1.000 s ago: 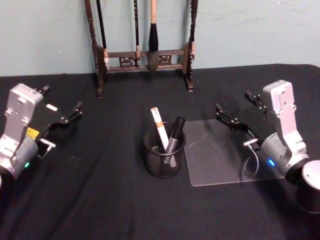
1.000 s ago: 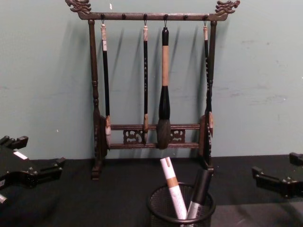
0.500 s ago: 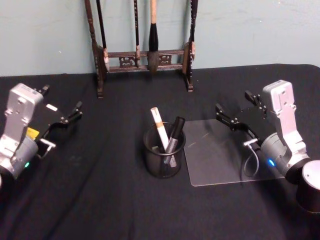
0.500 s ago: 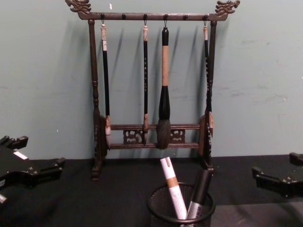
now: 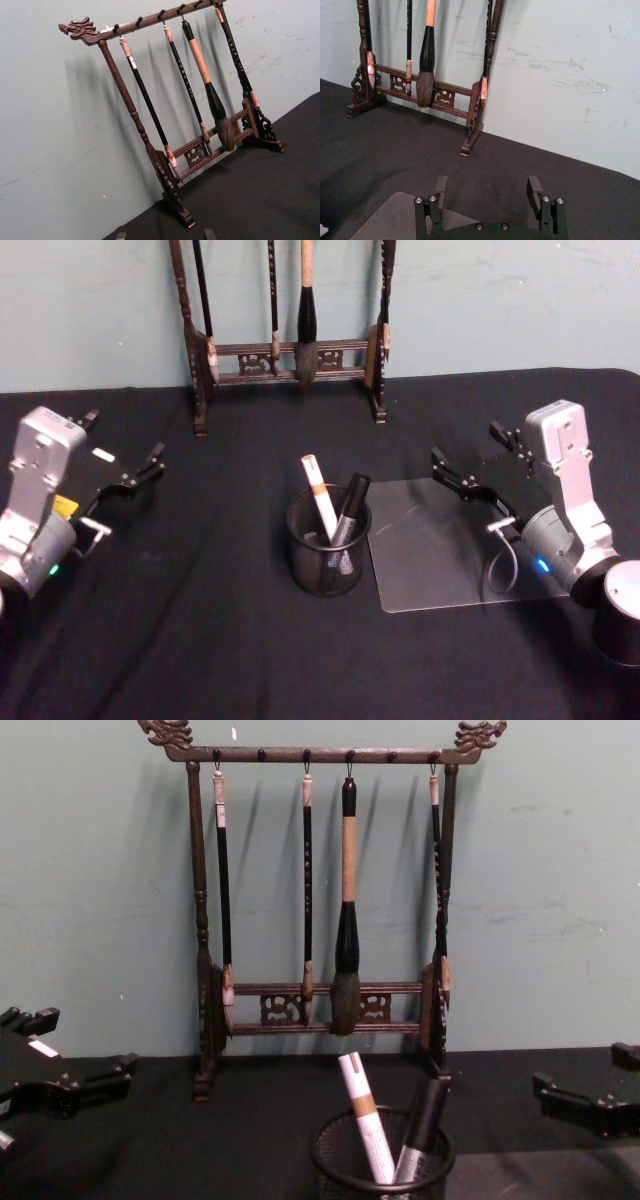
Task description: Pick up the water-based marker from the table and place it into the pen holder.
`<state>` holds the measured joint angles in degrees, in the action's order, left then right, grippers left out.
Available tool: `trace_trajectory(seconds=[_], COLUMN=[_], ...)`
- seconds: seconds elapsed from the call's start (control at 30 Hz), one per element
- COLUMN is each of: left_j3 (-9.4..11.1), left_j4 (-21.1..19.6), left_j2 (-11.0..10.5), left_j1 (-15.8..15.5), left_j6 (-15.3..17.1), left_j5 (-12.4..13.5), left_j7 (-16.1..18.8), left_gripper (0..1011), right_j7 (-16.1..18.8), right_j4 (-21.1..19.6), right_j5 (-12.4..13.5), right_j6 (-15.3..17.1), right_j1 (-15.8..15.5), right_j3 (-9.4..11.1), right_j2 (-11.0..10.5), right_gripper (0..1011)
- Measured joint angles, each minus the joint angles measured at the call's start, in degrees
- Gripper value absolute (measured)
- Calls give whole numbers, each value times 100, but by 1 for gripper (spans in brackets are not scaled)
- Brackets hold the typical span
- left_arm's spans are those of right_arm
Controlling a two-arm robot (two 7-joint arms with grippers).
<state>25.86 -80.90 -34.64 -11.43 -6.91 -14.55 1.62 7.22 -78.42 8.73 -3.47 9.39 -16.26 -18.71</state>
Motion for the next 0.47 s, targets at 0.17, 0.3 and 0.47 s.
trace_trajectory(seconds=[0.17, 0.3, 0.47], left_j3=[0, 0, 0], left_j4=[0, 0, 0], left_j2=[0, 0, 0], left_j1=[0, 0, 0], left_j6=[0, 0, 0], left_j5=[0, 0, 0], left_j7=[0, 0, 0], left_gripper=[1001, 1001, 1001], right_j7=[0, 0, 0], right_j4=[0, 0, 0], right_j5=[0, 0, 0], right_j6=[0, 0, 0], right_j1=[0, 0, 0], right_j3=[0, 0, 0], right_j2=[0, 0, 0], right_gripper=[1003, 1002, 1002])
